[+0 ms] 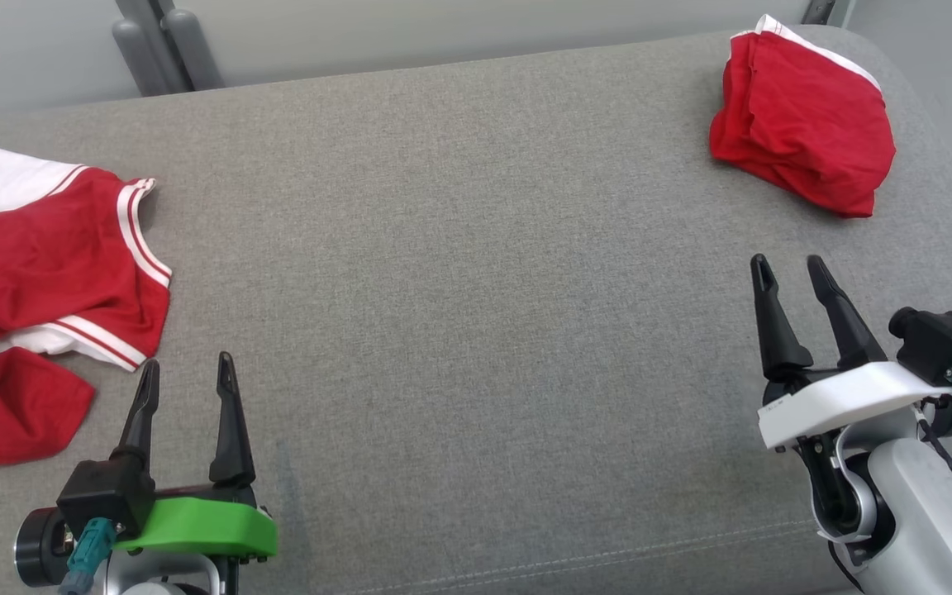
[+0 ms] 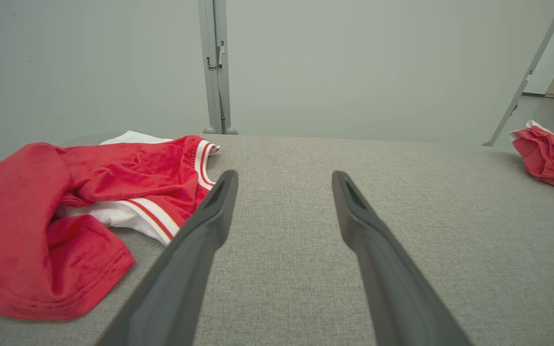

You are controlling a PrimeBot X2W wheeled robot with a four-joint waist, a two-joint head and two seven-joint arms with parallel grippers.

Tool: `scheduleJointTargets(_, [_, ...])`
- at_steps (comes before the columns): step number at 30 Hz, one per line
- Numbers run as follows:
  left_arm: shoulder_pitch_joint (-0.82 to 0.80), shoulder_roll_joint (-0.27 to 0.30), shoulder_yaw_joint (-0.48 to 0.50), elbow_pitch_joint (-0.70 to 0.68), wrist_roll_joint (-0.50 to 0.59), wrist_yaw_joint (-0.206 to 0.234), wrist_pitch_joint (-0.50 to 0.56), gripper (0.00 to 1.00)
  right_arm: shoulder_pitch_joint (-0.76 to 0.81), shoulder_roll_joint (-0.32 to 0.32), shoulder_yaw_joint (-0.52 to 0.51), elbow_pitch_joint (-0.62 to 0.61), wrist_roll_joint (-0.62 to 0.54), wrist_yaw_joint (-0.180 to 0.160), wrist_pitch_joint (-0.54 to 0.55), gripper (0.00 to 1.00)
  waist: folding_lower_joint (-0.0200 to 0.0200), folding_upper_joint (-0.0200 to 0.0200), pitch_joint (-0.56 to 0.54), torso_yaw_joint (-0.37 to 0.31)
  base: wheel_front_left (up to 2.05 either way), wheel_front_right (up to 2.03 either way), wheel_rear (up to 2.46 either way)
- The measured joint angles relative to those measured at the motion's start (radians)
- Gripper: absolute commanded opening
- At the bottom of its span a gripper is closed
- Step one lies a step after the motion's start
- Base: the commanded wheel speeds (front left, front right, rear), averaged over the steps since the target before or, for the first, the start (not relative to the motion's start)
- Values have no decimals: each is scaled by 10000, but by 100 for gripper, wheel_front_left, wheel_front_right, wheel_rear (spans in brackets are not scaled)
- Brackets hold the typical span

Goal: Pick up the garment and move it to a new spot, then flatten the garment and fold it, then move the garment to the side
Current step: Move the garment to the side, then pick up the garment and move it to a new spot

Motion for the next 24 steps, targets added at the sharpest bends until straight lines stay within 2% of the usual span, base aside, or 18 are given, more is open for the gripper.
scheduleJointTargets(13, [4, -59, -134, -19, 2, 0, -10, 100, 542, 27, -589, -679, -405, -44, 0, 100, 0, 0, 90, 263, 0, 0, 0])
scheduleJointTargets(24, [-54, -150, -230, -4, 0, 0, -10, 100, 702, -113, -654, -1078, -807, -77, -2, 100, 0, 0, 151, 1073, 0, 0, 0])
